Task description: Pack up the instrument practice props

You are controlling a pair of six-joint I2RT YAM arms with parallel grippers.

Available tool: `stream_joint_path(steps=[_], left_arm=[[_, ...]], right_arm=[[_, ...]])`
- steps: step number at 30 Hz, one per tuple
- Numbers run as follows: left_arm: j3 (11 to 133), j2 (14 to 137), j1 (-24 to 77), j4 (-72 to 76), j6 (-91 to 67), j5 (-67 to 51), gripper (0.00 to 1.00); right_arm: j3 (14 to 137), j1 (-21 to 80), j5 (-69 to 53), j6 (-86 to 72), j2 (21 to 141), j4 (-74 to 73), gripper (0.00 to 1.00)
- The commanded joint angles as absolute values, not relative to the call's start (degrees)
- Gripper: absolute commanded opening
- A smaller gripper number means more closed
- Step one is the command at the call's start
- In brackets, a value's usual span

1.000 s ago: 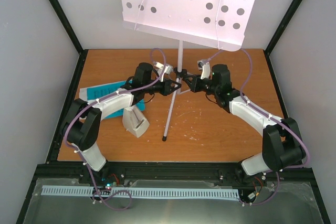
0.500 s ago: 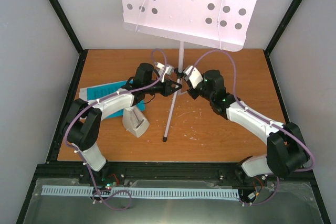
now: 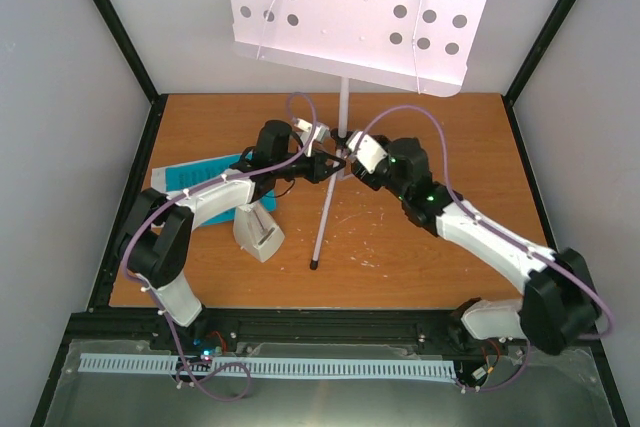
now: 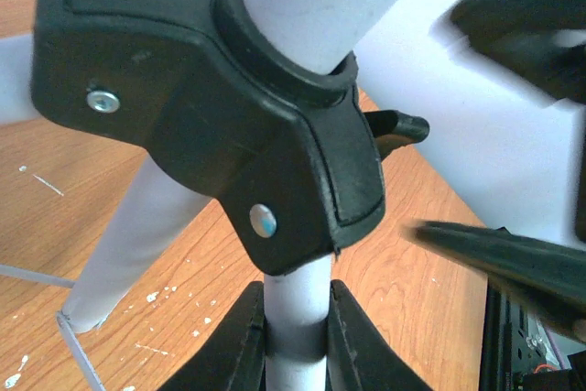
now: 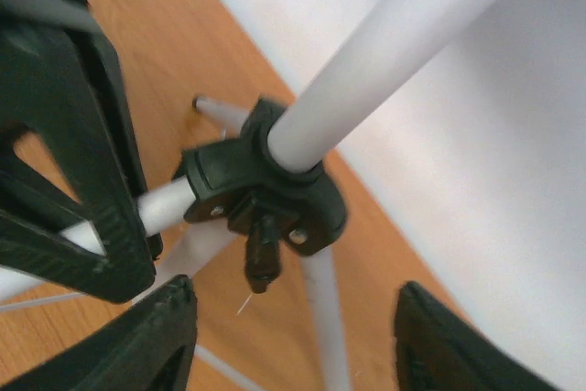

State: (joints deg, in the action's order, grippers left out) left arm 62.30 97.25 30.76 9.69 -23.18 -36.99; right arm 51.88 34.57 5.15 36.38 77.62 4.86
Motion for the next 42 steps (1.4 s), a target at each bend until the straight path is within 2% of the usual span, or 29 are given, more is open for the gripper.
stream_joint_path(steps=[1,4,7,9,12,15,19,24,32,42], left_arm=[[62.4,95.5,30.6,9.7,-24.5,-38.0,0.01],[63.1,95.6,30.6,9.0,-23.9,-38.2,0.12],[63.0,94.6,30.6,8.7,-23.4,-37.5,0.23],[62.5,93.8,30.6,8.6,-23.7,-36.9,0.34],[61.4,91.4,30.6,9.5,-24.0,-37.0,0.46],[60.0,87.7,30.6,10.2,-23.7,-35.1,0.49],[57.8,82.6,30.5,10.3,-23.8,-30.5,0.59],[55.1,78.6,30.0,10.2,-25.2,-27.8,0.70],[54.0,78.9,29.7,10.3,-27.0,-28.5,0.74],[54.3,80.4,29.7,11.2,-28.0,-30.3,0.74]], right_arm=[[48.1,34.4,-0.7,22.3,66.7,6.4,0.67],[43.1,34.0,-0.1,12.0,62.3,8.2,0.80],[39.7,31.1,-1.9,0.6,60.2,7.7,0.87],[38.6,26.6,-11.1,-6.4,60.2,7.2,0.87],[39.3,20.2,-19.2,-15.2,61.9,8.5,0.86],[43.5,16.7,-23.6,-23.4,65.3,8.7,0.85],[50.6,16.5,-25.9,-36.6,71.4,6.3,0.84],[50.8,17.4,-27.6,-59.7,75.5,12.4,0.83],[50.8,21.5,-25.4,-75.1,77.8,15.9,0.83],[51.2,23.8,-23.0,-81.3,79.3,13.9,0.70]])
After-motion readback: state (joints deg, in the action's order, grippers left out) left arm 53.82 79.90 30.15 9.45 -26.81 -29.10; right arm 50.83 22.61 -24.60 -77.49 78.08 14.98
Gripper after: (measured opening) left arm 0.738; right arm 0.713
